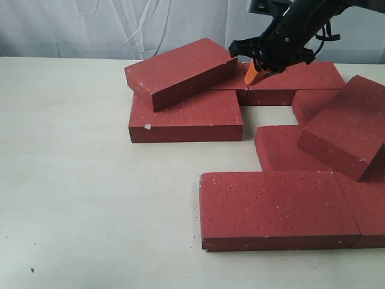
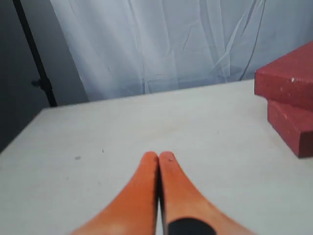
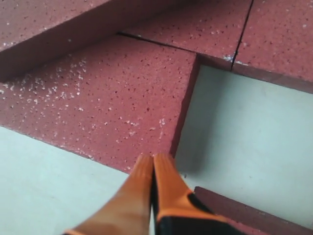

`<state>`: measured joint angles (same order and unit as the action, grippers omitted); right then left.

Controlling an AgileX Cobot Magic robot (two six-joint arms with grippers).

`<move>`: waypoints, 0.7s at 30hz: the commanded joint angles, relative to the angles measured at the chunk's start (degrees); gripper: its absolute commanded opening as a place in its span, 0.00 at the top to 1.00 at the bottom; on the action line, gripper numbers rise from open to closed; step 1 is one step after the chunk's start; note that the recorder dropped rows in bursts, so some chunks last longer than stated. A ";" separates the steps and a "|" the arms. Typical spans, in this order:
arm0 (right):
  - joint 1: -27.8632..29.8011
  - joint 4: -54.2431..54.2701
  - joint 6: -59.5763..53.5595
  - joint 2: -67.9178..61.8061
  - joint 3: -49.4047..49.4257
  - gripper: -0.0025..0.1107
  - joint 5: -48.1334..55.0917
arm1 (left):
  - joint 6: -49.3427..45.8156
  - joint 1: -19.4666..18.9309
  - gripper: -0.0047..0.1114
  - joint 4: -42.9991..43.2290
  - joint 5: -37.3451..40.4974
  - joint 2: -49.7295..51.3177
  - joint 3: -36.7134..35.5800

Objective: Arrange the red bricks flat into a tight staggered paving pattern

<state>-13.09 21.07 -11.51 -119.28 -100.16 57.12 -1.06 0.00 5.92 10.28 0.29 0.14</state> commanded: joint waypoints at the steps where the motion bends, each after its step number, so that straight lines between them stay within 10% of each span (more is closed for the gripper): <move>1: -3.08 -0.01 -0.51 0.11 0.14 0.98 -0.39 | 0.06 -0.16 0.96 0.46 -15.56 -0.29 -0.14; 21: -9.34 -1.74 -0.51 -0.64 0.14 0.98 -2.48 | 0.06 -0.16 0.96 0.57 -34.36 -0.29 -0.14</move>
<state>-22.50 19.91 -11.61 -119.83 -100.12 55.37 -1.06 0.00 6.28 -21.89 0.18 0.16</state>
